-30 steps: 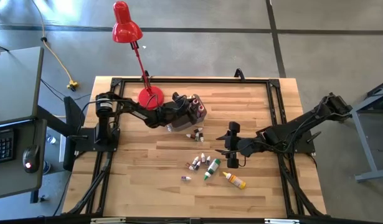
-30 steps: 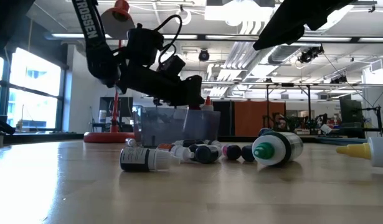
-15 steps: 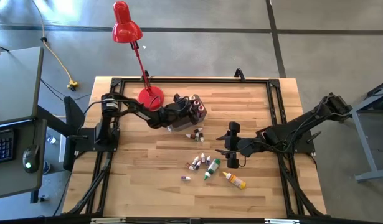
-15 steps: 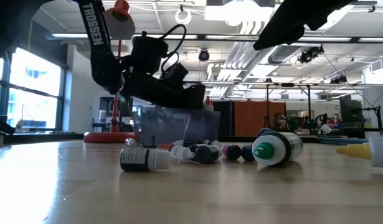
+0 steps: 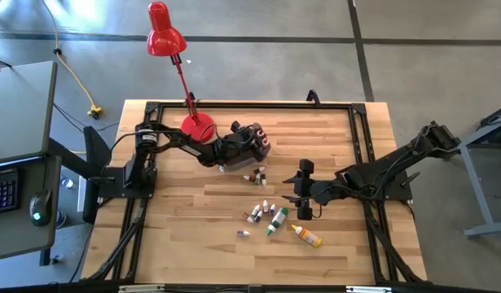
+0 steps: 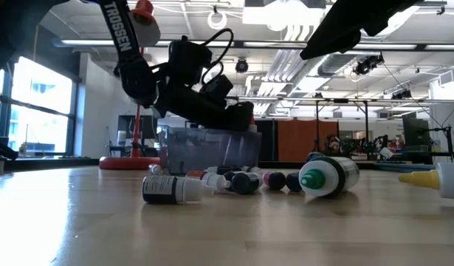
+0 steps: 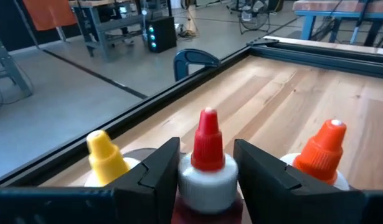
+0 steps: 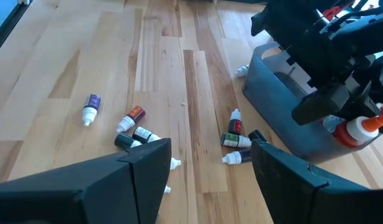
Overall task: Pick & Place food coloring
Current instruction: Put the large red food coloring bottle into the bin
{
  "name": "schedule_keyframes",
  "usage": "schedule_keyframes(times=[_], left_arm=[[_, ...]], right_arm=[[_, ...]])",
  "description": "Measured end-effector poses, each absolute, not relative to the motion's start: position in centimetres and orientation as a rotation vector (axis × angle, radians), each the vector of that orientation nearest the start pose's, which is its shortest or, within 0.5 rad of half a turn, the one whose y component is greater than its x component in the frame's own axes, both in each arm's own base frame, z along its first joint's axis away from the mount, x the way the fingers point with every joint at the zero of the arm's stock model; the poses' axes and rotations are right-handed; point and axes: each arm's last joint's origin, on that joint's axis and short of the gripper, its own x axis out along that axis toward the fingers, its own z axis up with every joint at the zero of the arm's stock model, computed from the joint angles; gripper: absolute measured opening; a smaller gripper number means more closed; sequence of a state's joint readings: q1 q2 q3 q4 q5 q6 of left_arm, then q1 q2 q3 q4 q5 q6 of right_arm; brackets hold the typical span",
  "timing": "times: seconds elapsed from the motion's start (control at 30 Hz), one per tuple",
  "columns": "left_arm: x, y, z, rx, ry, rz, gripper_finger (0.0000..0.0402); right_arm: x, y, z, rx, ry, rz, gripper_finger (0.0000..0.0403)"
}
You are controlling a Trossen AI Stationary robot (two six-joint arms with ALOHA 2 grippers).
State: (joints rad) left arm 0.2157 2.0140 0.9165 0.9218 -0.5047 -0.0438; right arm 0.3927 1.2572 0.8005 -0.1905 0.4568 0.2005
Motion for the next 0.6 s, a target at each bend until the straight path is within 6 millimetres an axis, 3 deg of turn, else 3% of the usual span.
schedule_keyframes(times=[0.43,0.6], left_arm=[[37.7,9.7,14.1,0.057,0.171,0.732,0.0152],[37.6,9.7,16.1,0.111,0.133,0.745,0.0153]], right_arm=[[24.5,8.8,24.4,-0.072,0.579,-0.120,0.0216],[24.5,8.8,24.4,-0.072,0.579,-0.120,0.0216]])
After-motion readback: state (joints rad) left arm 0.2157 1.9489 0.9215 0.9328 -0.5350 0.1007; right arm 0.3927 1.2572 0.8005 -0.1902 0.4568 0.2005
